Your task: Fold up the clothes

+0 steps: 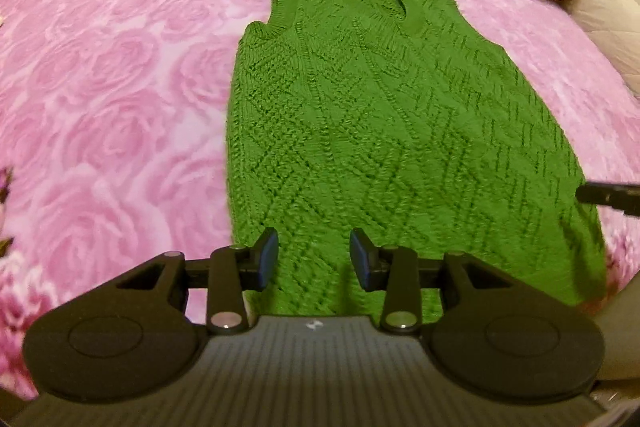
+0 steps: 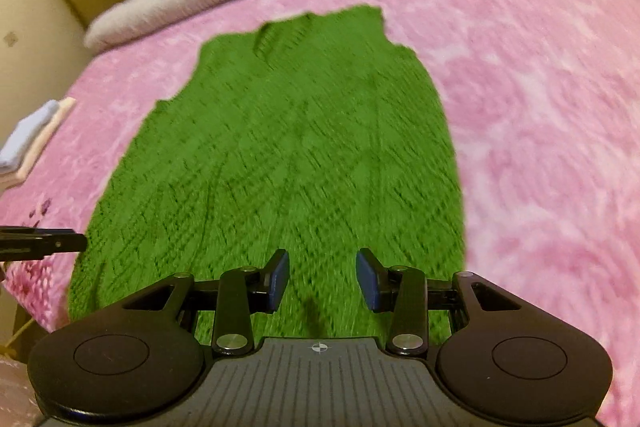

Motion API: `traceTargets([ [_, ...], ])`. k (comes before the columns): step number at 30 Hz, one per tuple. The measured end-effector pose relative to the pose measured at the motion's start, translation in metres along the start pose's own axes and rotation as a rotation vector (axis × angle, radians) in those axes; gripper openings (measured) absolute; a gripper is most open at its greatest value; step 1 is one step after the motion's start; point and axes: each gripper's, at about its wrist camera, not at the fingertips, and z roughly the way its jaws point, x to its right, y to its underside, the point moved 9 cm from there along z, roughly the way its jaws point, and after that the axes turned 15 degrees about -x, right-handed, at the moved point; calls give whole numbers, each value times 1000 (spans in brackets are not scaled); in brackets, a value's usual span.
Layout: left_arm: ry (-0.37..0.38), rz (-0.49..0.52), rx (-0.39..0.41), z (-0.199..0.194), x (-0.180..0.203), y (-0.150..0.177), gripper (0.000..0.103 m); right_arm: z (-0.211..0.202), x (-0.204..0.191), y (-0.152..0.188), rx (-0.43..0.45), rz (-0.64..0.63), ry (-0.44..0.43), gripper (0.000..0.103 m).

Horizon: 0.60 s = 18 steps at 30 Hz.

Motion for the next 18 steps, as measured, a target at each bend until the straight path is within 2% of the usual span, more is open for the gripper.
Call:
traceTargets([
  [4, -7, 80, 69, -6, -6, 5, 35, -6, 3, 5, 71, -51, 6, 41],
  [6, -15, 64, 51, -13, -11, 10, 35, -14, 4, 9, 98, -76, 28, 41],
  [9, 36, 89, 45, -25, -10, 16, 36, -25, 12, 15, 65, -28, 31, 41],
  [11, 20, 98, 55, -32, -10, 18, 37, -32, 16, 12, 70, -24, 10, 41],
  [13, 45, 104, 64, -35, -6, 18, 38, -34, 21, 7, 66, -21, 1, 41],
  [16, 84, 108, 57, -28, -2, 8, 39, -31, 29, -2, 49, -38, -1, 41],
  [18, 78, 103, 53, -20, 0, -6, 39, -26, 35, -11, 35, -68, -2, 41],
])
